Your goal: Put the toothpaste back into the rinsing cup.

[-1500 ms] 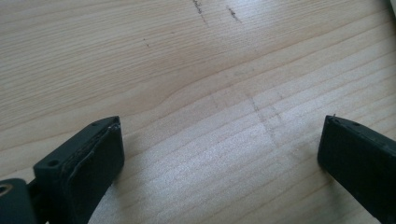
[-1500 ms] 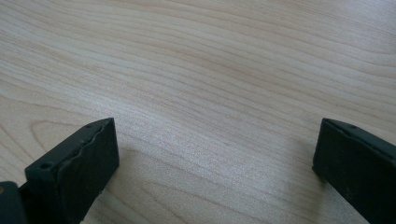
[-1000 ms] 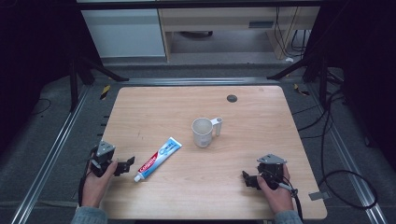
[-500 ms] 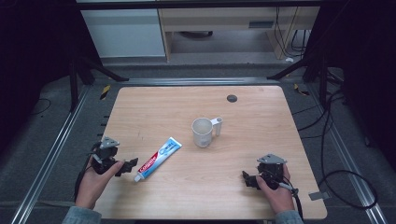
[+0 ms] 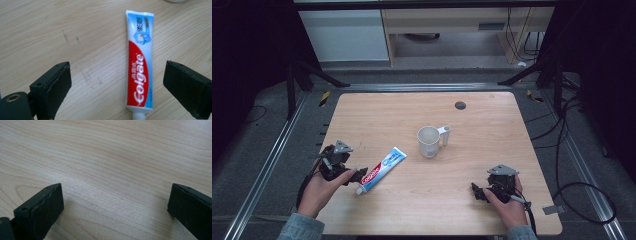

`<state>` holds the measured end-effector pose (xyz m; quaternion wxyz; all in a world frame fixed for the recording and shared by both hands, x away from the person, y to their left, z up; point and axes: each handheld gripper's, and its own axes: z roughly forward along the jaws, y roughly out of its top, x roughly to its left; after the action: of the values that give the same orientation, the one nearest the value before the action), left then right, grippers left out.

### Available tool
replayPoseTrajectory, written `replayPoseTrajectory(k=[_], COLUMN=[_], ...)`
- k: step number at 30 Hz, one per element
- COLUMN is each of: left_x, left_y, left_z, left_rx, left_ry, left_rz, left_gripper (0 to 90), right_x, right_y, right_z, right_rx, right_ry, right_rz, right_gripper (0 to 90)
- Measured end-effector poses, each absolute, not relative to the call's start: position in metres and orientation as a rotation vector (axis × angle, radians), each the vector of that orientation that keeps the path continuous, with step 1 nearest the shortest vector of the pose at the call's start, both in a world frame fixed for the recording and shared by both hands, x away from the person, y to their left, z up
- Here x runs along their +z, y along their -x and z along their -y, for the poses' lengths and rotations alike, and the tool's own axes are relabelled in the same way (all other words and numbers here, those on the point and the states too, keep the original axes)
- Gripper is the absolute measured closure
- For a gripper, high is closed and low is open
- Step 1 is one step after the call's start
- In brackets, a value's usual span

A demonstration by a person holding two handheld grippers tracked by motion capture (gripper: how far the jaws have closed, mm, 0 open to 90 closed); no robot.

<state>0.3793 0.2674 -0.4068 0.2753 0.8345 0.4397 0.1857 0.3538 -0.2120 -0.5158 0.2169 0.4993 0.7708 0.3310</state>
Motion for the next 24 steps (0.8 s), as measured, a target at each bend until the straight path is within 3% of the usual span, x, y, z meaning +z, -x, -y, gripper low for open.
replayPoseTrajectory(k=[16,24], left_x=[-0.407,-0.427], left_y=[-0.407,-0.428], left_z=[-0.213,-0.193], left_rx=[0.360,0.298], left_ry=[-2.447,-2.564], left_rz=[-1.124,-1.125], left_gripper=[10.8,15.6], right_x=[-0.516,-0.516], right_y=[-0.354,-0.354], right_z=[0.212,0.212], right_rx=[0.917,0.917], right_ry=[-1.382,-1.382], right_rz=[-2.136,-2.136], right_gripper=[0.5,0.5])
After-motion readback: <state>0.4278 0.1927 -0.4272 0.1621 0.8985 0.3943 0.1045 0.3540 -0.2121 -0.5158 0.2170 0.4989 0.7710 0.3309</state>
